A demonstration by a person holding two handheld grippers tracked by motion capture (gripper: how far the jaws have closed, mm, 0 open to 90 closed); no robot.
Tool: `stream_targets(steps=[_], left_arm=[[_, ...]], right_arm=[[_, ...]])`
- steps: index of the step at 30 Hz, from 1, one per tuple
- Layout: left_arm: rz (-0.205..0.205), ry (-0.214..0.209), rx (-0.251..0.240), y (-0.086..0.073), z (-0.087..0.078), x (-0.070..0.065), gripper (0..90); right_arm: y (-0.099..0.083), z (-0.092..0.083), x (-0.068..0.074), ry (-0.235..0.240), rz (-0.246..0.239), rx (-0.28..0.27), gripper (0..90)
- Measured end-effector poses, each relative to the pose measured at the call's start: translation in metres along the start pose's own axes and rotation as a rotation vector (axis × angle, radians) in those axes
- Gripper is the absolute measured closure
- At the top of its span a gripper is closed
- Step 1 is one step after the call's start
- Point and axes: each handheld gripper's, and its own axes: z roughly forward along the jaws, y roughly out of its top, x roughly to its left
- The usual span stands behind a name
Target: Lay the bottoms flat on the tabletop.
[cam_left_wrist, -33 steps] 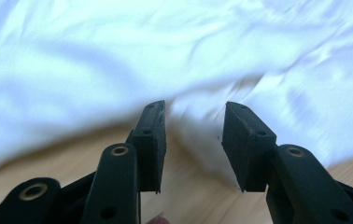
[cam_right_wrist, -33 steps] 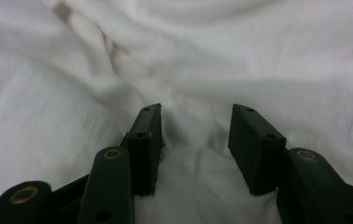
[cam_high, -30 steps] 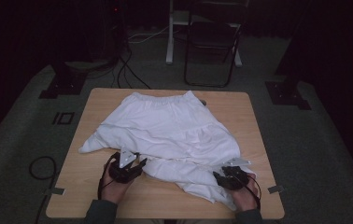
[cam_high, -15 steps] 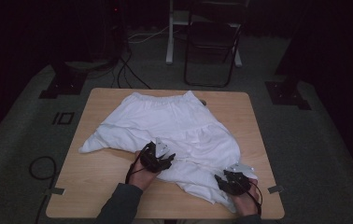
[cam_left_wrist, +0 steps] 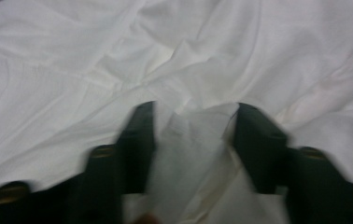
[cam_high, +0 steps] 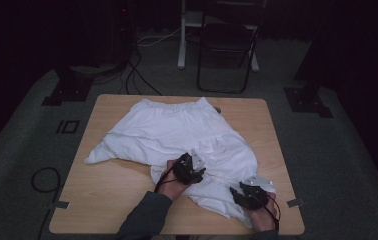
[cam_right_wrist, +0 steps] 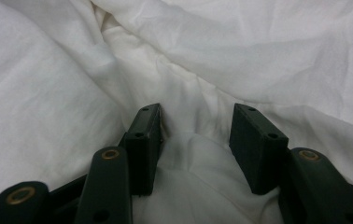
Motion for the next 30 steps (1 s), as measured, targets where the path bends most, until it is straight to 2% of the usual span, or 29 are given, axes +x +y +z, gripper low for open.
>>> stream_targets(steps=[1,2,3,4,5,6,10,11,12,15,16,23,26,30], left_arm=[[-0.031,-0.002,0.000,-0.001,0.000,0.002,60.6],[-0.056,-0.007,-0.005,-0.002,-0.001,0.004,69.0],[-0.065,0.018,-0.008,-0.005,-0.007,0.008,82.7],[-0.065,0.018,-0.008,-0.005,-0.007,0.008,85.2],[-0.067,0.028,-0.011,-0.008,-0.015,0.013,86.7],[-0.067,0.028,-0.011,-0.008,-0.015,0.013,87.2],[-0.088,0.061,-0.010,-0.023,-0.035,0.027,88.1],[-0.123,0.074,-0.015,-0.034,-0.047,0.035,88.1],[-0.136,0.085,-0.017,-0.040,-0.054,0.040,88.2],[-0.146,0.093,-0.012,-0.046,-0.060,0.044,88.3],[-0.176,0.130,-0.001,-0.063,-0.074,0.053,88.3],[-0.260,0.210,0.050,-0.111,-0.109,0.080,88.4],[-0.298,0.257,0.066,-0.128,-0.121,0.090,88.4],[-0.363,0.298,0.089,-0.151,-0.138,0.103,88.3]], right_arm=[[0.000,0.000,0.000,0.000,0.000,0.000,53.0],[0.000,0.000,0.000,0.002,0.001,-0.002,53.0],[0.000,0.000,0.000,0.003,0.000,-0.002,53.2],[0.000,0.000,0.000,0.003,-0.001,-0.002,53.3],[0.000,0.000,0.000,0.001,-0.002,0.000,53.6],[0.000,0.000,0.000,-0.001,-0.005,0.001,54.1],[0.001,0.000,0.000,-0.010,-0.011,0.003,55.5],[0.001,0.000,0.000,-0.012,-0.009,0.009,56.8],[0.001,0.000,0.000,-0.013,-0.010,0.010,57.6],[0.001,0.000,-0.001,-0.014,-0.011,0.011,58.7],[0.002,0.000,-0.001,-0.015,-0.013,0.012,60.2],[0.002,-0.004,-0.009,-0.025,-0.010,0.040,81.0],[0.002,-0.005,-0.010,-0.029,-0.018,0.045,83.7],[0.002,-0.006,-0.014,-0.038,-0.012,0.055,84.5]])
